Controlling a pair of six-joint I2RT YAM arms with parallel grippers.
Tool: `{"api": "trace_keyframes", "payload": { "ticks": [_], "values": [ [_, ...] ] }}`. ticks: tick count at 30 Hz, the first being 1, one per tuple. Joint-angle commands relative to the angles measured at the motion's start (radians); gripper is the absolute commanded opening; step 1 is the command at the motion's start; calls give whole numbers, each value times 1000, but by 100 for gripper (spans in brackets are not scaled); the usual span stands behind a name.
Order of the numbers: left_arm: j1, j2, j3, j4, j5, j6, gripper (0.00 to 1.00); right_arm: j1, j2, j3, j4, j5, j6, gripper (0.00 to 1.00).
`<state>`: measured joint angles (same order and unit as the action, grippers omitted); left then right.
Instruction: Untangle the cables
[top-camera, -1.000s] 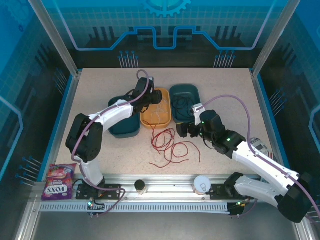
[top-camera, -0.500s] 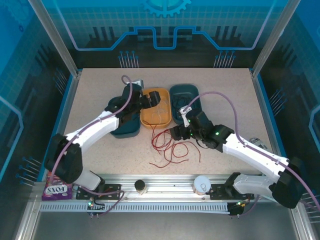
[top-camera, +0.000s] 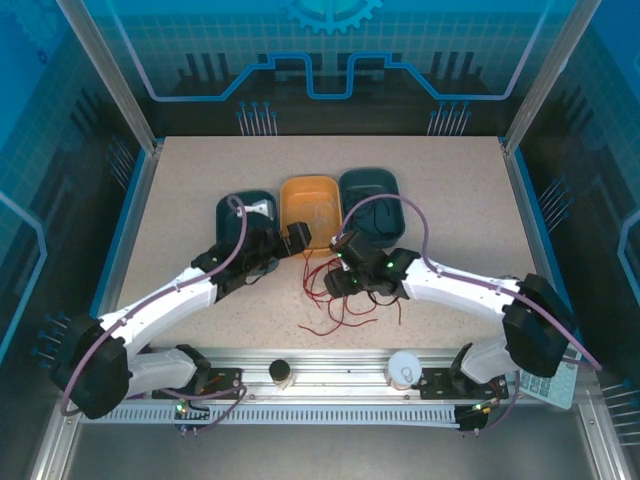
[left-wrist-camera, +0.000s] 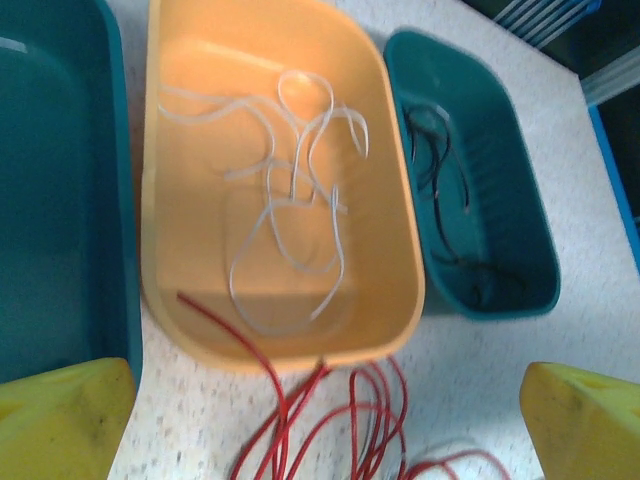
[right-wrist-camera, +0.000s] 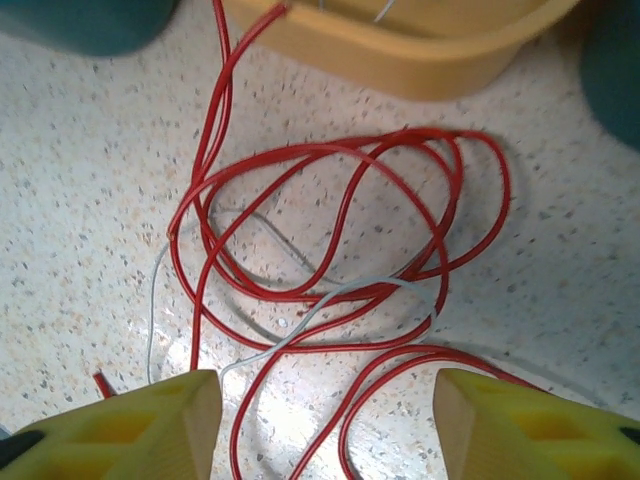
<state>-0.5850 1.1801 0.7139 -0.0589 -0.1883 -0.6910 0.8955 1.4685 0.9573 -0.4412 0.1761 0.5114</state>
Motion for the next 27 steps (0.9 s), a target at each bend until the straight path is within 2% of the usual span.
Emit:
{"api": "trace_keyframes", "payload": {
  "ticks": [1,5,12,21,27],
  "values": [
    [-48,-45,-62,54,-64,-39,99,32,77,83,-83,25,106,53],
    [-93,-73,-122,60,-103,-52,99,61,164,150,-148,52,143,49],
    [-103,-162,-226,24,-214,-160,99,62,249,206,-199,62,180,48],
    [-102,-270,-278,-23,-290,-188,98,30,302,209,-168,-9,182,46],
    [-102,-249,-280,13,-258,-157,97,4,279,173,-143,-20,194,22]
  ]
}}
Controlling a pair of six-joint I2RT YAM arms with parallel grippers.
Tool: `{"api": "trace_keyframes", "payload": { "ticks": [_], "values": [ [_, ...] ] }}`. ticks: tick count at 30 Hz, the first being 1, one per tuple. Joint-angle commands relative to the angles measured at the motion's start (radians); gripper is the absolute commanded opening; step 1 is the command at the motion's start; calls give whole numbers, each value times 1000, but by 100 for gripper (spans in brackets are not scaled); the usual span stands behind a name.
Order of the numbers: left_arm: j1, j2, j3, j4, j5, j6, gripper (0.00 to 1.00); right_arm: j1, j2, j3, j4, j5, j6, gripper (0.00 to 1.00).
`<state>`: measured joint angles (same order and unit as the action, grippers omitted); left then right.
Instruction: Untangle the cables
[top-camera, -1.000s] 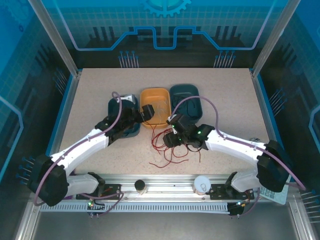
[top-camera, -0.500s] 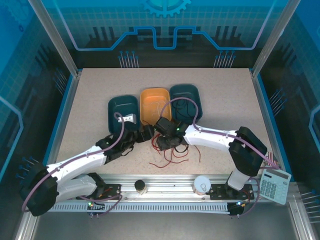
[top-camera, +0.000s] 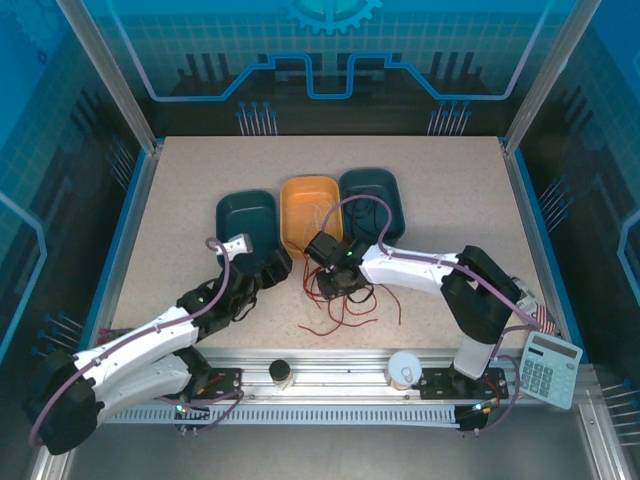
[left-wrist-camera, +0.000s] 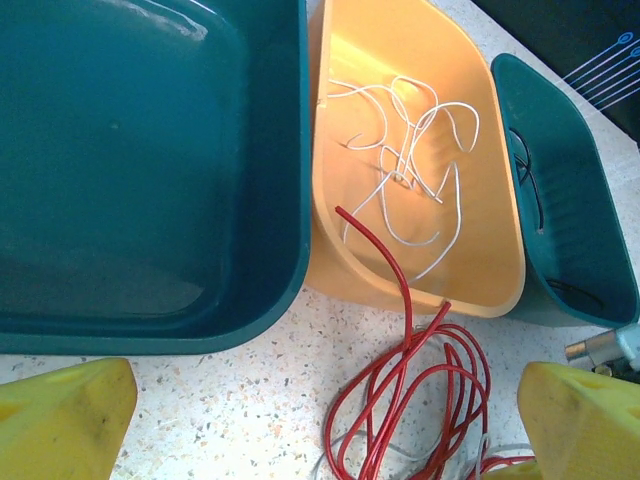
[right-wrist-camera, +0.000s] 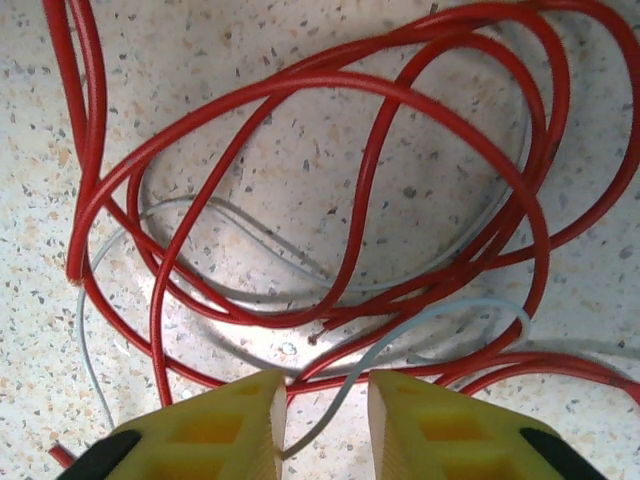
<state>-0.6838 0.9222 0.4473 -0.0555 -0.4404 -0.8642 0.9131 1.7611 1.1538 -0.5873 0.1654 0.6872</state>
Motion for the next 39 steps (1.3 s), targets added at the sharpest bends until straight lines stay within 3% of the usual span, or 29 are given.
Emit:
{"api": "trace_keyframes", "payload": {
  "ticks": [1,6,13,21,28,37,39],
  "values": [
    [-3,20,-15,27,11,34,97,-14,-30,-34,6,2,17,19],
    [-3,114,27,103,127,143,86,-34,-121,-89,20,49,18,1],
    [-17,377,145,135,249,233,74,-68,-238,-147,37,84,-11,0],
    [-42,537,221,117,204,201,63,-74,-289,-152,26,116,-29,0],
    [-73,617,260,68,157,188,34,-89,-325,-140,14,134,-60,0],
    [-88,692,288,105,136,194,37,-93,-331,-143,23,131,-72,0],
    [-90,701,296,104,135,195,30,-92,-333,-149,27,131,-69,0]
  ]
}}
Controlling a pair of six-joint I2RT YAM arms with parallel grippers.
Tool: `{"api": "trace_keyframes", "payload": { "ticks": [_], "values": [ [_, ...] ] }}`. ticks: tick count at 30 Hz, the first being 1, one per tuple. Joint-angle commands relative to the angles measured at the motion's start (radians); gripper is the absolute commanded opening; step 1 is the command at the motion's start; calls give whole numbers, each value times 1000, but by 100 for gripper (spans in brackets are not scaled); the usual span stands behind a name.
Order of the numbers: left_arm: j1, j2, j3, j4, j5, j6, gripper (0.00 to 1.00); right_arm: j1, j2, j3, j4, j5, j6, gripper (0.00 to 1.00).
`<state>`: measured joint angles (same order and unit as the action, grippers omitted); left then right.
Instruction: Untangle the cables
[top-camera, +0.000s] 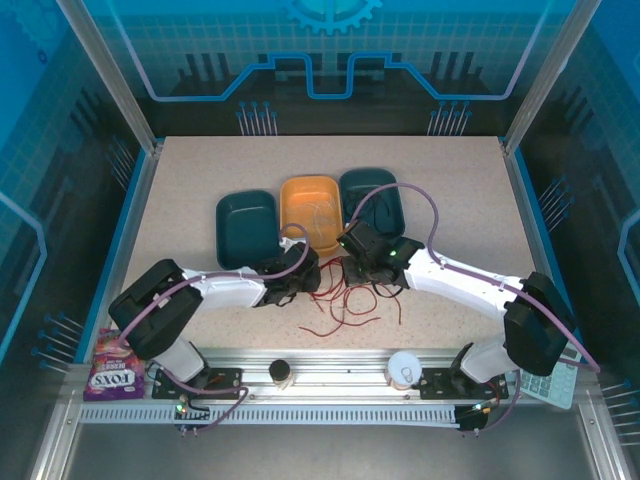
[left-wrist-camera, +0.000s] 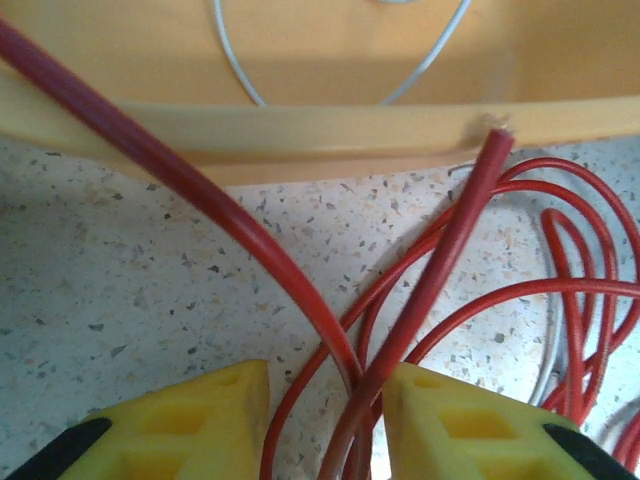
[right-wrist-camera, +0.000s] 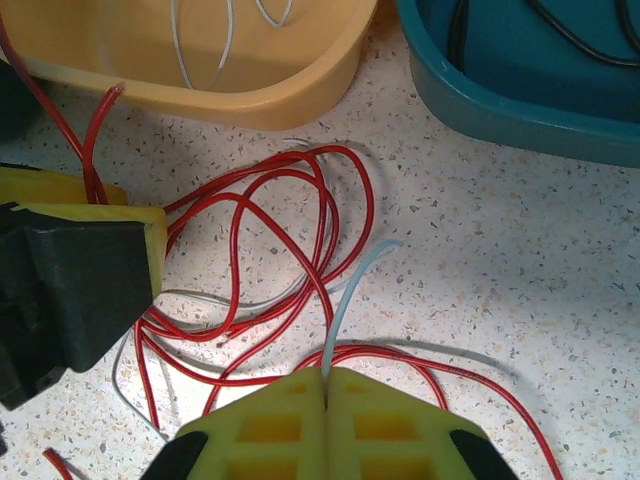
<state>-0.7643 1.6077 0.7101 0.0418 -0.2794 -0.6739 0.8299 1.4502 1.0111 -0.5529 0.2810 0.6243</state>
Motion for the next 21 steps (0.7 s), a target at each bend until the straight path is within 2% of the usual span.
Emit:
{"api": "trace_keyframes", "payload": {
  "ticks": [1,4,5,13,18,21],
  "values": [
    [-11,16,37,2,-27,5,23,-11,-25,-10,-6,15,-4,0],
    [-32,-3,50,-23,-45,13,3,-10,-32,-21,-4,21,-1,0],
    [-43,-13,52,-36,-61,16,0,-9,-36,-24,-3,25,-1,0],
    [-134,-116,62,-143,-140,1,0,-16,-59,-26,0,42,-25,0],
    [-154,-166,56,-219,-97,-75,1,-17,-85,-10,-23,77,-47,0],
    [-161,-182,42,-238,-80,-97,6,-18,-108,-2,-28,102,-71,0]
  ]
}}
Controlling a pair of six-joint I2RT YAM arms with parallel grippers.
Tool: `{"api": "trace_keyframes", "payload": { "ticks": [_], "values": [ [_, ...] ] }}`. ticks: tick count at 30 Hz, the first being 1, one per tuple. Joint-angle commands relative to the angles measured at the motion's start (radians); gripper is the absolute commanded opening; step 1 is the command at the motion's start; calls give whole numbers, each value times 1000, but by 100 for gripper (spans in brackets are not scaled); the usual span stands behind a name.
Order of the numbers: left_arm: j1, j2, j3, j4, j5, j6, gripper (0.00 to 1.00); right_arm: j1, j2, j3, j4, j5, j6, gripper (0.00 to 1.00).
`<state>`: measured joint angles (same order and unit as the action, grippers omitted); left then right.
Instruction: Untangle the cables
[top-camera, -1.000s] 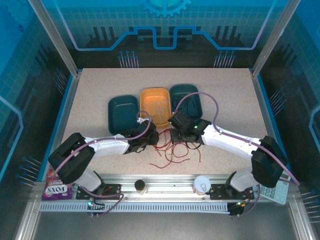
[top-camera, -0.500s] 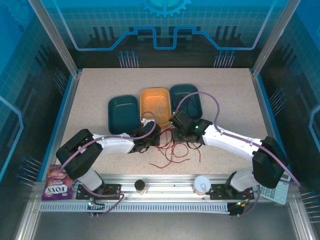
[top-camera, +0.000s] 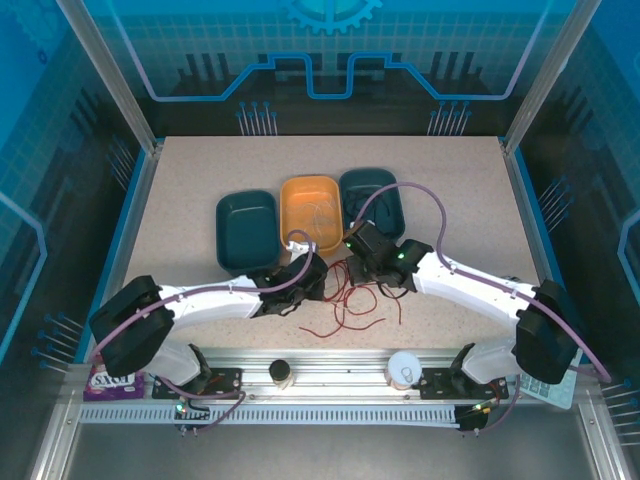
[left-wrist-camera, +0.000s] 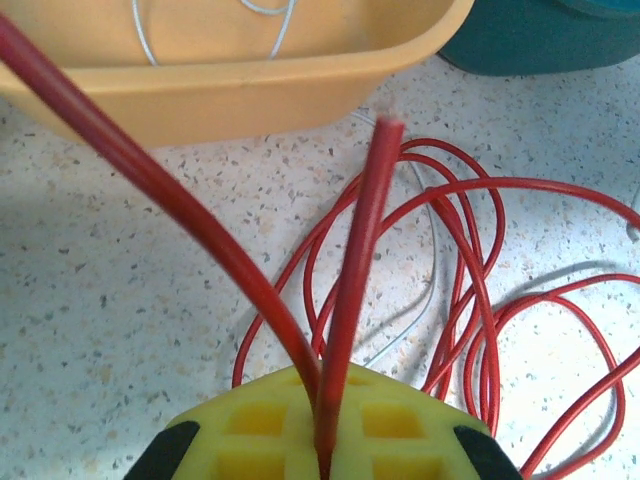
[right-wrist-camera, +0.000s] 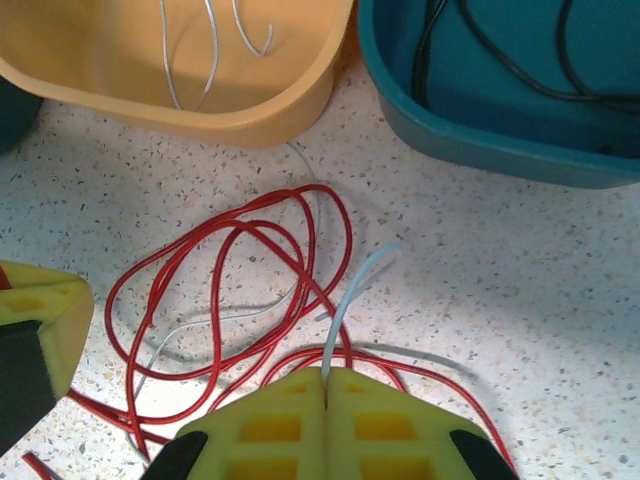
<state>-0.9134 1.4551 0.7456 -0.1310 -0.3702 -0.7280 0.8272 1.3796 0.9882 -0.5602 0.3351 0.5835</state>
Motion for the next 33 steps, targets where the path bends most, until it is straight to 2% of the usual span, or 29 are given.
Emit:
{"api": "trace_keyframes", "payload": {
  "ticks": [1,6,9,17,19,23,28,33],
  "values": [
    [-12,-33,4,-73,14,-51,7,-16,-44,25,-23,56,-36,0],
    [-13,-33,-2,-91,45,-65,18,-16,-69,42,-26,79,-65,0],
    [-14,-36,-6,-99,50,-69,28,-16,-74,48,-20,88,-78,0],
    [-15,-81,-29,-102,26,-80,40,-11,-107,70,-13,88,-128,0],
    [-15,-107,-29,-107,7,-82,51,-6,-130,76,-15,88,-151,0],
    [-15,-172,-36,-88,-16,-62,66,14,-178,89,-9,85,-208,0],
    [-13,-262,-56,28,-20,74,82,53,-231,108,23,54,-299,0],
    [-12,-317,-53,136,-26,264,84,79,-251,146,30,1,-375,1]
  ]
}}
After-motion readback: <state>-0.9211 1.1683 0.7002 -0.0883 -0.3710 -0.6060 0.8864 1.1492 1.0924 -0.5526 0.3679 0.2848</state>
